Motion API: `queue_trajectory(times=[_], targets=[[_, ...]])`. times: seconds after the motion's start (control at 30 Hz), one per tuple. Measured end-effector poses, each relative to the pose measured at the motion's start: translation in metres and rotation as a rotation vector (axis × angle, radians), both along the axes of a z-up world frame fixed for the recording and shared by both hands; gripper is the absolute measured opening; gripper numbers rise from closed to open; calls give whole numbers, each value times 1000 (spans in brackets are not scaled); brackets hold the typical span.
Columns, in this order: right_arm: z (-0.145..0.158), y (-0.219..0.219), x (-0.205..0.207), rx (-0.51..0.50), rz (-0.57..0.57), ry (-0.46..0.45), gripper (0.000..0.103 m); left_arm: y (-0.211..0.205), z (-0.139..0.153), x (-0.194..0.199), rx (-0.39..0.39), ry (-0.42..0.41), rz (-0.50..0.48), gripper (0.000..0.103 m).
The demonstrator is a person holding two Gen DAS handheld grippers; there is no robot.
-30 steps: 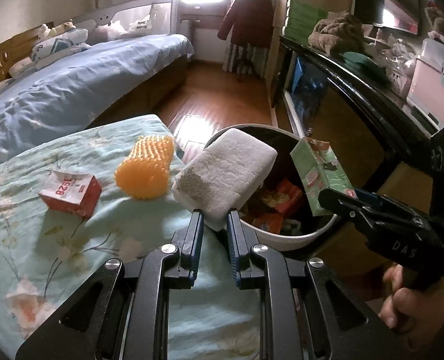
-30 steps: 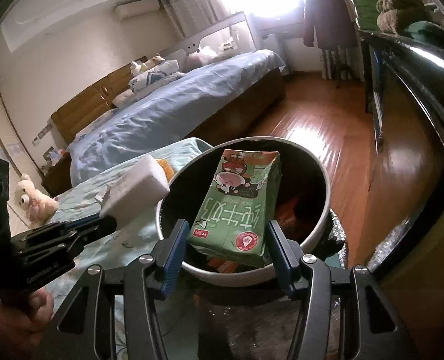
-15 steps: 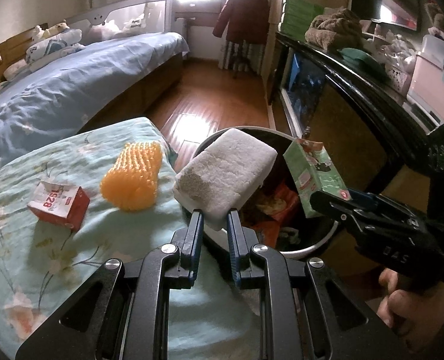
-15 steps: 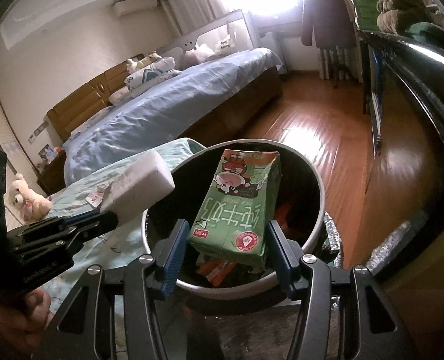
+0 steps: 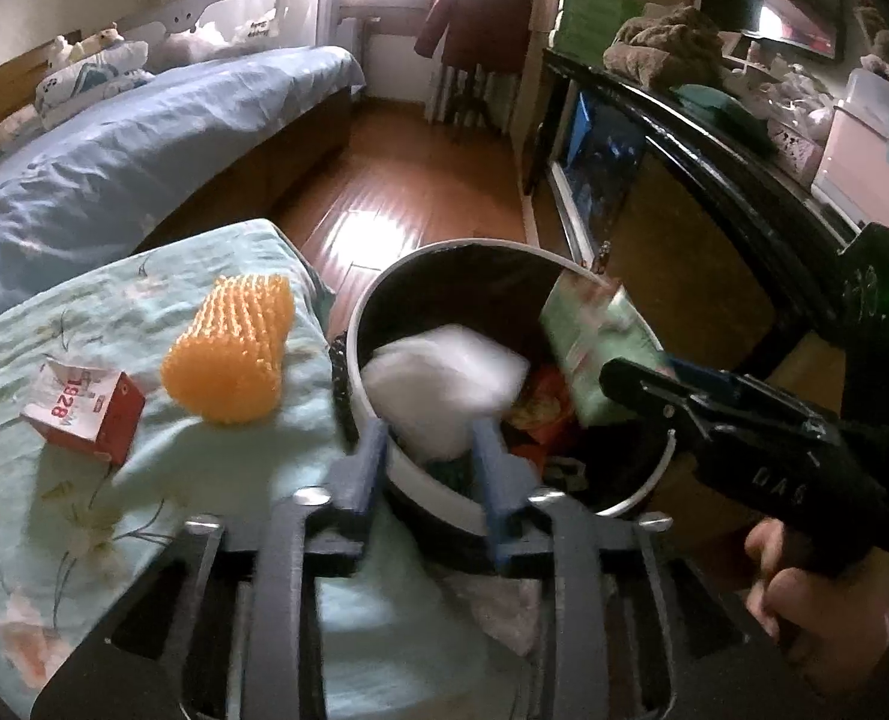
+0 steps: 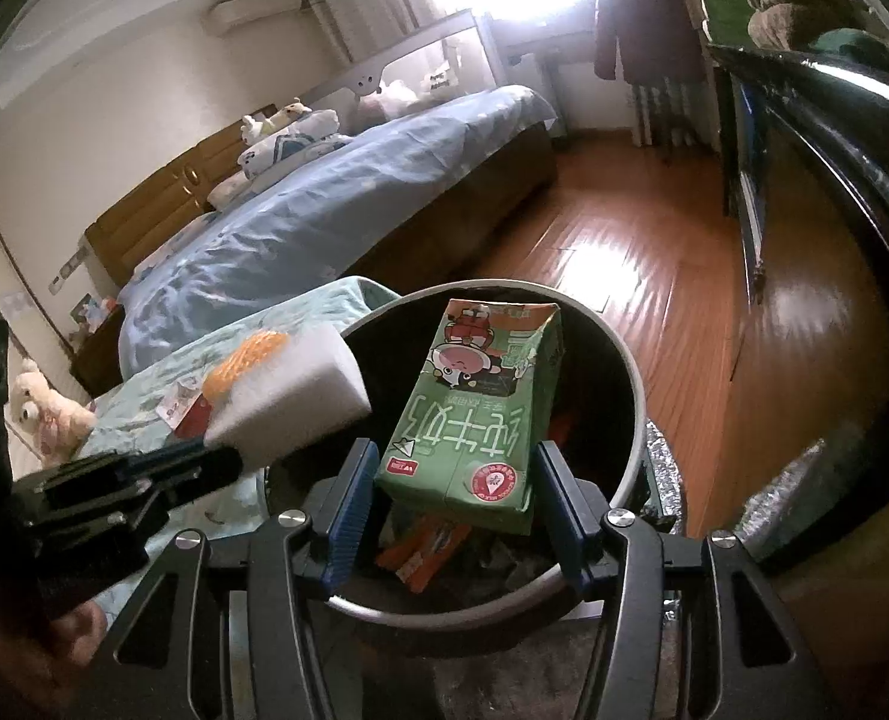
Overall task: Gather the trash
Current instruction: 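Open both tools to drop the tissue pack and milk carton into the bin, then move both open tools back over the red box and orange mesh sleeve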
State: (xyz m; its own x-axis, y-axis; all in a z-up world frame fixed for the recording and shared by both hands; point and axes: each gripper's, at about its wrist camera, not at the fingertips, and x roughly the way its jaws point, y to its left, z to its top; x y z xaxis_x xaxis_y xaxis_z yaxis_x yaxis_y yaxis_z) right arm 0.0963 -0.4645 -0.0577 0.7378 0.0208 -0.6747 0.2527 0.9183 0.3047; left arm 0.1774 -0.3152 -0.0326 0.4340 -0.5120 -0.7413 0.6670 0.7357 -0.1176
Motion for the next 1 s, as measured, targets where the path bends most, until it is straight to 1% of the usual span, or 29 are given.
queue_trajectory(times=[0.1,0.23,0.3,0.37,0.53,0.63,0.87,1.0], targets=[[0,-1,-1,-3,-9,-1,57,6,0,-1,-12,-2,15,42],[-1,-2,-4,18,-14,-7,60,22,1,-4,-27,-1,41,44],[-1,1,-5,29,-10,-10,65,31,1,-6,-29,-5,60,52],[0,4,-6,39,-6,-17,80,43,-1,-6,-30,-7,86,54],[3,17,-10,59,12,-34,90,73,-10,-3,-29,15,153,55],[4,26,-11,75,27,-44,90,95,-17,1,-33,40,198,55],[4,55,-11,97,76,-54,90,132,-29,5,-31,65,286,55],[5,75,-5,84,116,-62,90,149,-34,14,-31,80,332,55]])
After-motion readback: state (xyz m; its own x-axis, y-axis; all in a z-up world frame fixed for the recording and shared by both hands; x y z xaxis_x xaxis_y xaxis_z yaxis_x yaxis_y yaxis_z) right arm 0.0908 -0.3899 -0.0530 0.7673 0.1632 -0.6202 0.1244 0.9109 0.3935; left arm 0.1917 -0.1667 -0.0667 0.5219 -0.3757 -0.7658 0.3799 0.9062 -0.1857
